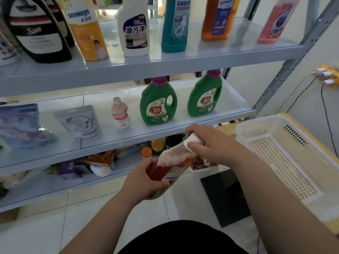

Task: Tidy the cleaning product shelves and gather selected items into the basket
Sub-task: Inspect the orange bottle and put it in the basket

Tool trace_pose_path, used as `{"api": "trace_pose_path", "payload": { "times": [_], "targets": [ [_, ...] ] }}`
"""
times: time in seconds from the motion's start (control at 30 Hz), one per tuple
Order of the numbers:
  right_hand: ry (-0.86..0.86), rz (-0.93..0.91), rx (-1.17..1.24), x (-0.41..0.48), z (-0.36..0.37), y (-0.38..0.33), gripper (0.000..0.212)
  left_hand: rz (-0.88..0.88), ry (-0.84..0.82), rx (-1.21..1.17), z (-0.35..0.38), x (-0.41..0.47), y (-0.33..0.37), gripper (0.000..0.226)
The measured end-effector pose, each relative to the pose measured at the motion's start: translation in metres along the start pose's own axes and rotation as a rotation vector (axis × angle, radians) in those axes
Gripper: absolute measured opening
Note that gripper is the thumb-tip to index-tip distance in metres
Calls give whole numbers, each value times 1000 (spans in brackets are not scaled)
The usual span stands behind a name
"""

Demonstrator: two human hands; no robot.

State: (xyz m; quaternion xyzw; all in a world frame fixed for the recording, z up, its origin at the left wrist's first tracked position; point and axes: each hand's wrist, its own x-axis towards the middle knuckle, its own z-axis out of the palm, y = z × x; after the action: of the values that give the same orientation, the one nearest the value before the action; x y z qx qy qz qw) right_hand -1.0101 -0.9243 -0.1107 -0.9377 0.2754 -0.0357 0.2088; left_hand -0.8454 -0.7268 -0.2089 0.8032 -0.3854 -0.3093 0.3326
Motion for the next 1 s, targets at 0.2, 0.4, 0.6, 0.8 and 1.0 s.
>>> {"api": "trace_pose_path", "payload": {
  "times": [0.2, 0.4, 0.6, 0.8, 1.0],
  "targets": [
    [-36, 160, -49, 6, 3, -9, 55, 14, -5, 34, -8, 2, -6, 63],
    [133, 113, -275, 10, 21, -9, 33, 42, -43, 32, -3, 2, -3, 61],
    [100, 183, -127, 15, 17, 5, 42, 11, -40, 36, 12, 7, 7, 54],
    [207, 314, -18, 14, 4, 38, 49, 45, -45, 58, 34, 24, 38, 52],
    [239, 396, 869, -9, 22, 84, 32, -11, -29, -281, 57, 57, 82, 45]
  ]
}}
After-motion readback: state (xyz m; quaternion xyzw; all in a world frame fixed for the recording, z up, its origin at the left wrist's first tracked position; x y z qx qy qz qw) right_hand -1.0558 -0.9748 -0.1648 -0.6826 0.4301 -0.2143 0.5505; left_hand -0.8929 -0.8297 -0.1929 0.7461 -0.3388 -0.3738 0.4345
